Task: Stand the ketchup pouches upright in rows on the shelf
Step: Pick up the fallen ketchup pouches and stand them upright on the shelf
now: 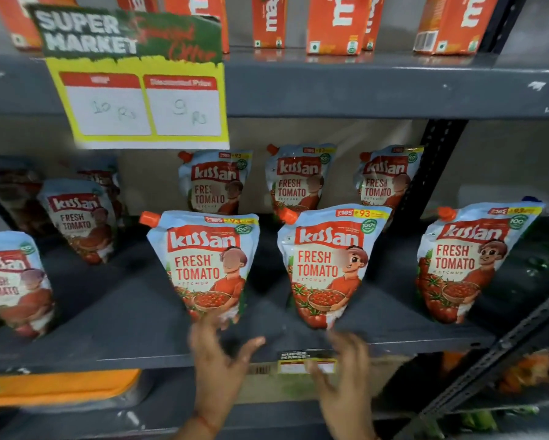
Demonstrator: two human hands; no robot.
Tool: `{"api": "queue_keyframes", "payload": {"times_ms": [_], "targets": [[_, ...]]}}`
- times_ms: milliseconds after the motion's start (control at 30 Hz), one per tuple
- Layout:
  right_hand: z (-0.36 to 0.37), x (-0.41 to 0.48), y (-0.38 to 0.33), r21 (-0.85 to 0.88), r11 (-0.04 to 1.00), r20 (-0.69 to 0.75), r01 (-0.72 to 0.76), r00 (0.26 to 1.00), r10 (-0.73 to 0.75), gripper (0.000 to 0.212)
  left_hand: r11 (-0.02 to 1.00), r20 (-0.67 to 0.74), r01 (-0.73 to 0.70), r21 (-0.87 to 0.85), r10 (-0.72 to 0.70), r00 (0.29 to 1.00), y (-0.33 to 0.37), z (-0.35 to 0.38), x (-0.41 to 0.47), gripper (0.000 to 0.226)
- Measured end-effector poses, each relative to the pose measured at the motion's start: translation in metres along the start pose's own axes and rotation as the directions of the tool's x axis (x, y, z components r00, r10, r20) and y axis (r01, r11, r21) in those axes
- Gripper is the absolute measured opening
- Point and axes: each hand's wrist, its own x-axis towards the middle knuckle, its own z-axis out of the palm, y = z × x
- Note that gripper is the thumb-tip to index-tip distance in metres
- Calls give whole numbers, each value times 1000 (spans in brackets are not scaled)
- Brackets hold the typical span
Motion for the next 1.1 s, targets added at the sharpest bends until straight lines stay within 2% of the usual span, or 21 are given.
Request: {"api": "queue_keyframes", "payload": {"times_ms": [67,133,167,233,300,400,500,600,700,800,867,1000,1100], "targets": [[27,-9,-23,93,996,195,6,981,-24,42,997,-131,75,31,-71,989,-17,-37,11,107],[52,5,-42,175,981,335,-83,942,20,59,980,-94,187,64,-181,979,-35,-63,37,108],[65,19,-49,173,973,404,-151,912,70,73,972,1,215,90,-216,976,-42,-74,53,107],[88,46,-54,124,963,528,-237,838,139,92,975,256,181,125,-208,944,-56,-87,80,109],[99,67,-55,76,965,577,-251,800,163,97,972,426,136,191,-207,881,-63,-86,95,114],[109,73,-63,-62,979,557,-192,808,194,83,939,476,60,339,-226,850,-75,-83,98,113],[112,67,-71,-89,982,512,-165,838,187,75,933,453,42,356,-212,866,-78,-85,94,101],[113,60,-76,-153,983,523,-106,835,171,78,939,462,53,341,-216,860,-76,-90,93,89],[114,59,-76,-203,977,503,-70,848,165,84,935,477,29,352,-206,855,-71,-92,91,86],[115,58,-74,-202,978,500,-56,853,152,76,927,477,21,375,-213,853,-68,-91,90,80],[114,56,-71,-172,984,489,-34,865,115,80,919,468,26,394,-225,854,-69,-90,89,77],[112,44,-60,36,996,421,-79,905,56,102,924,343,81,375,-219,914,-71,-96,73,78],[108,16,-51,-7,1000,269,21,963,-18,84,944,82,141,299,-173,982,-72,-118,44,68]]}}
